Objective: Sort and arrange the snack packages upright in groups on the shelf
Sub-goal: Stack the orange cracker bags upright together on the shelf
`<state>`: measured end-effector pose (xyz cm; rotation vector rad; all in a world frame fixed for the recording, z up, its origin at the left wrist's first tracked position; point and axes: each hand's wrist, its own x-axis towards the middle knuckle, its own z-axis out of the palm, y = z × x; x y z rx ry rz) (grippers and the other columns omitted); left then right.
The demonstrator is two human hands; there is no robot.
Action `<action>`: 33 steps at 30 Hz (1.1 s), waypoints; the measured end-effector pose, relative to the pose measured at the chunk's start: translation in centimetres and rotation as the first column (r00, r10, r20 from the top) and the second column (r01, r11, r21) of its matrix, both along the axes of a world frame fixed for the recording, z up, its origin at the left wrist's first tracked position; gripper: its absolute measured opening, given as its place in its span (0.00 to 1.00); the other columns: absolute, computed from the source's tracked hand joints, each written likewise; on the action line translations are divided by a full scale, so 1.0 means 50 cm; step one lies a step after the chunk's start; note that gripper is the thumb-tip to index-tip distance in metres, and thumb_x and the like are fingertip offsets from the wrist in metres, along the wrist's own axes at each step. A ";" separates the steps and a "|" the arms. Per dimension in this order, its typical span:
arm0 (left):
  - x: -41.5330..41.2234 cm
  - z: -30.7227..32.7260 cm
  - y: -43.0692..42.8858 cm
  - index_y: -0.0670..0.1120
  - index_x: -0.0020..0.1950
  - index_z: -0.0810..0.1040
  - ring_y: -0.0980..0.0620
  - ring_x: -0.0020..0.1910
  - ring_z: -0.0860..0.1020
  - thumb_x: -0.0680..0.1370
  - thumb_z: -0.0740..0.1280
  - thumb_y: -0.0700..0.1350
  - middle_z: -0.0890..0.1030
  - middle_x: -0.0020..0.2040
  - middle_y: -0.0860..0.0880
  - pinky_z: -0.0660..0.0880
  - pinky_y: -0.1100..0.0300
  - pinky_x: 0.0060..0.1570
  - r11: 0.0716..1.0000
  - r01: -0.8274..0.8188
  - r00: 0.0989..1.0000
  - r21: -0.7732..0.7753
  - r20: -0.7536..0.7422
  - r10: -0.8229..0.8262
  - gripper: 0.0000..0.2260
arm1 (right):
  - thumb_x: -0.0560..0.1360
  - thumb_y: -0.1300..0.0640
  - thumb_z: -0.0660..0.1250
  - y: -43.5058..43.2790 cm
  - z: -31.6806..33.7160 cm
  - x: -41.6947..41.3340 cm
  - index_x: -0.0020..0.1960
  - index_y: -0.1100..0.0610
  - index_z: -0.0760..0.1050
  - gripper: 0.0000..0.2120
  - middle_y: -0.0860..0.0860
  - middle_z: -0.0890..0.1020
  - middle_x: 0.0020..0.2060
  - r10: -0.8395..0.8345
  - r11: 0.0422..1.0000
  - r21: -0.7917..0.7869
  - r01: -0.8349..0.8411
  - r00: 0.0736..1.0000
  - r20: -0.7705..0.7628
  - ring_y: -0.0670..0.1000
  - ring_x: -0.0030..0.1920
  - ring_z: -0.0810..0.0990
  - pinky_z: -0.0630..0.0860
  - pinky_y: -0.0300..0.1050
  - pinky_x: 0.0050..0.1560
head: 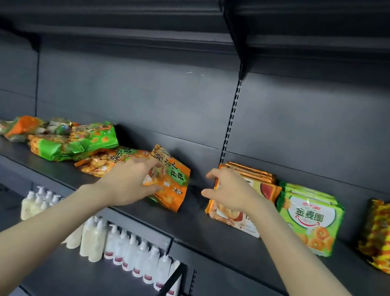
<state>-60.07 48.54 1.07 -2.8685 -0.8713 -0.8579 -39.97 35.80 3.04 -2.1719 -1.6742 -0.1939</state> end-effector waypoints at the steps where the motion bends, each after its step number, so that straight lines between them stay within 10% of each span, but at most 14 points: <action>1: -0.004 -0.003 0.015 0.50 0.68 0.68 0.46 0.63 0.73 0.75 0.67 0.56 0.75 0.64 0.47 0.71 0.50 0.60 1.000 -0.004 1.000 -0.009 0.010 0.004 0.24 | 0.75 0.50 0.67 0.014 0.000 -0.002 0.67 0.55 0.70 0.22 0.54 0.73 0.64 0.001 1.000 -0.001 -0.001 1.000 -0.003 0.54 0.63 0.72 0.70 0.48 0.60; 21: 0.087 -0.055 0.365 0.46 0.70 0.66 0.49 0.60 0.76 0.72 0.64 0.63 0.75 0.65 0.48 0.74 0.52 0.60 0.863 0.084 0.993 -0.498 0.110 -0.033 0.32 | 0.73 0.43 0.67 0.419 -0.110 0.097 0.72 0.55 0.63 0.32 0.54 0.70 0.67 -0.053 0.997 0.027 0.067 0.935 -0.349 0.54 0.66 0.72 0.73 0.52 0.63; 29: 0.115 -0.084 0.456 0.47 0.73 0.61 0.51 0.63 0.72 0.74 0.66 0.58 0.70 0.70 0.49 0.67 0.64 0.56 0.738 0.235 0.972 -0.632 0.156 -0.176 0.32 | 0.66 0.34 0.69 0.494 -0.161 0.112 0.75 0.55 0.49 0.49 0.53 0.69 0.69 -0.177 0.977 -0.037 0.208 0.713 -0.679 0.54 0.65 0.73 0.72 0.52 0.65; 33: 0.107 -0.099 0.504 0.45 0.74 0.58 0.53 0.61 0.73 0.73 0.69 0.54 0.69 0.70 0.49 0.72 0.62 0.59 0.643 0.350 0.933 -0.681 0.192 -0.303 0.35 | 0.52 0.27 0.74 0.505 -0.181 0.114 0.71 0.53 0.63 0.56 0.49 0.79 0.60 -0.222 0.960 -0.066 0.271 0.601 -0.768 0.51 0.56 0.81 0.77 0.52 0.59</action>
